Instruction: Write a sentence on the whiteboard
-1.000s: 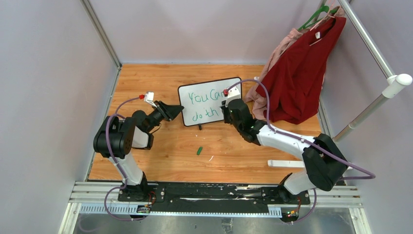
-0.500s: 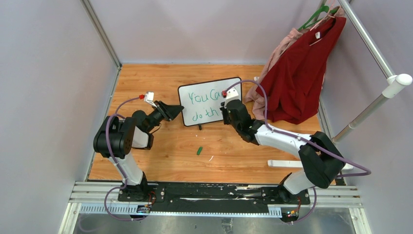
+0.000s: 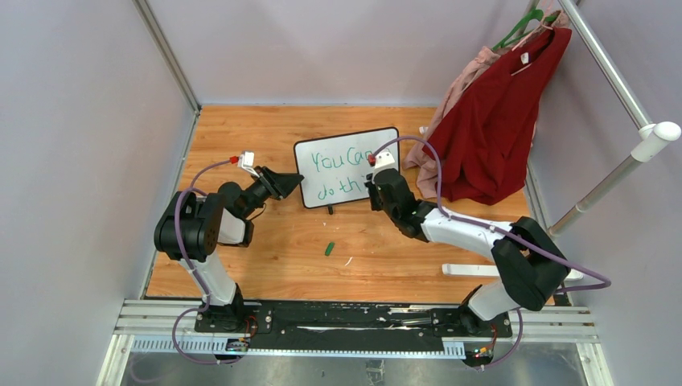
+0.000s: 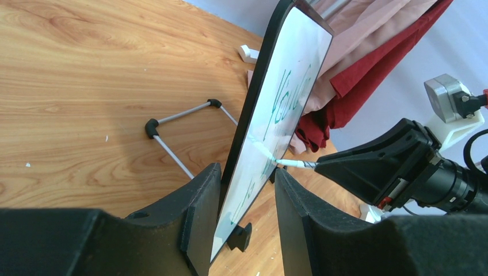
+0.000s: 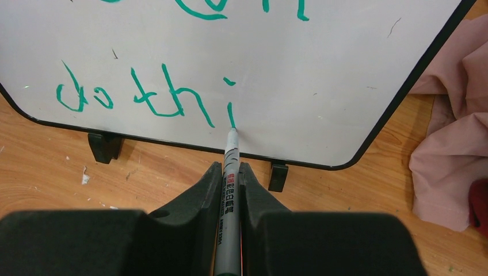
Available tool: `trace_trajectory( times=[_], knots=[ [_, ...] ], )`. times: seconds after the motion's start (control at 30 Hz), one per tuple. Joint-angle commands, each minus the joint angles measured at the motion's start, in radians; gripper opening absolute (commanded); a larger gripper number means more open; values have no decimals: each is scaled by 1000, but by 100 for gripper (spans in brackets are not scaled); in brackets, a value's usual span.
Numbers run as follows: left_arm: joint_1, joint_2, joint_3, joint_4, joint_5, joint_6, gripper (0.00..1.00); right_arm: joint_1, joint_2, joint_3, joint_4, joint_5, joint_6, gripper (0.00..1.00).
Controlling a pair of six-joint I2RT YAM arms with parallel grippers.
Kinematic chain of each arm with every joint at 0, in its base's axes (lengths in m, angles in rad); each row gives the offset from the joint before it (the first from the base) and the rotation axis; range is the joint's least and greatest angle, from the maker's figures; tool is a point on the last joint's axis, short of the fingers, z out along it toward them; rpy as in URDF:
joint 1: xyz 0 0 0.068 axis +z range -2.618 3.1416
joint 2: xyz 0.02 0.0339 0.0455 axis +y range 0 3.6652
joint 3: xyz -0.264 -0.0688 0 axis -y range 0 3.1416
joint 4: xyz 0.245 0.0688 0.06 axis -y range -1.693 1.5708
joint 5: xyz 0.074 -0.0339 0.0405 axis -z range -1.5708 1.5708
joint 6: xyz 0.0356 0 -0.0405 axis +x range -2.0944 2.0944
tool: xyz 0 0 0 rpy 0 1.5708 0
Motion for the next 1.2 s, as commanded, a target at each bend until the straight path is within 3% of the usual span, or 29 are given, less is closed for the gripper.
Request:
trace_trajectory(
  times=[0.0, 0.4, 1.17],
  knots=[
    [-10, -19, -8, 36, 7, 16, 45, 4, -4, -24, 1, 4, 21, 0],
    [-10, -16, -8, 35, 4, 18, 45, -3, -122, -21, 10, 45, 17, 0],
    [-12, -12, -6, 33, 4, 18, 45, -34, -39, 64, -22, 136, 30, 0]
  ],
)
